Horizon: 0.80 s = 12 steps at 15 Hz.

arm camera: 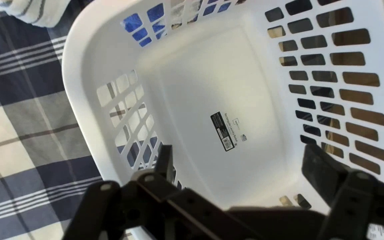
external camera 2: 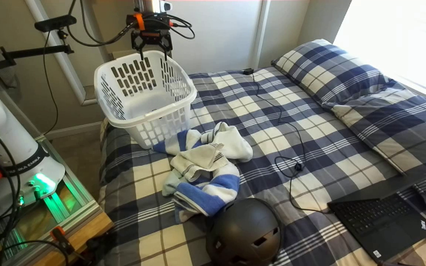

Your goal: Pick up the white basket and move it to be vertical with the left side of the bed

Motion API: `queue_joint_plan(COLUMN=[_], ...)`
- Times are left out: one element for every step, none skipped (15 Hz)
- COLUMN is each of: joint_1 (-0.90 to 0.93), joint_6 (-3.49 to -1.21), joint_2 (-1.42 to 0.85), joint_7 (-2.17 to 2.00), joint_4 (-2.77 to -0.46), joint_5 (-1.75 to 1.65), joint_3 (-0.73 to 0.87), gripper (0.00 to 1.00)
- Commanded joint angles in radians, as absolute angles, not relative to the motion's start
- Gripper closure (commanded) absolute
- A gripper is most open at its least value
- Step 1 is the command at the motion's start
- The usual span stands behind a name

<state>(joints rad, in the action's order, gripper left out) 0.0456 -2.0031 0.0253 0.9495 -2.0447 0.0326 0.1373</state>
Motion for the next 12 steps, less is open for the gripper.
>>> queue_joint_plan(joint_1=[0.013, 0.007, 0.004, -0.002, -0.004, -0.005, -0.002, 0.001, -0.001, -0.01, -0.009, -0.008], joint_6=[-1.952, -1.942, -1.931, -1.924, -1.922, -1.925, -1.934, -1.955, -1.984, -1.975, -1.983, -1.985], joint_2=[-0.134, -0.166, -0.201, -0.229, -0.259, -0.287, -0.319, -0.344, -0.365, -0.295, -0.318, -0.334], joint_7=[1.082, 1.111, 1.126, 1.159, 1.183, 1.207, 1.219, 1.234, 1.26, 1.203, 1.217, 1.224], joint_4=[-1.901, -1.869, -1.834, -1.8, -1.762, -1.726, -1.685, -1.656, -1.63, -1.725, -1.696, -1.676], joint_5=[-0.028, -0.053, -0.091, -0.115, -0.147, -0.179, -0.219, -0.253, -0.271, -0.227, -0.243, -0.25], joint_3=[0.092, 0.083, 0.075, 0.067, 0.06, 0.053, 0.046, 0.04, 0.032, 0.03, 0.025, 0.021], gripper=[0.0, 0.0, 0.0, 0.0, 0.0, 0.0, 0.0, 0.0, 0.0, 0.0, 0.0, 0.0])
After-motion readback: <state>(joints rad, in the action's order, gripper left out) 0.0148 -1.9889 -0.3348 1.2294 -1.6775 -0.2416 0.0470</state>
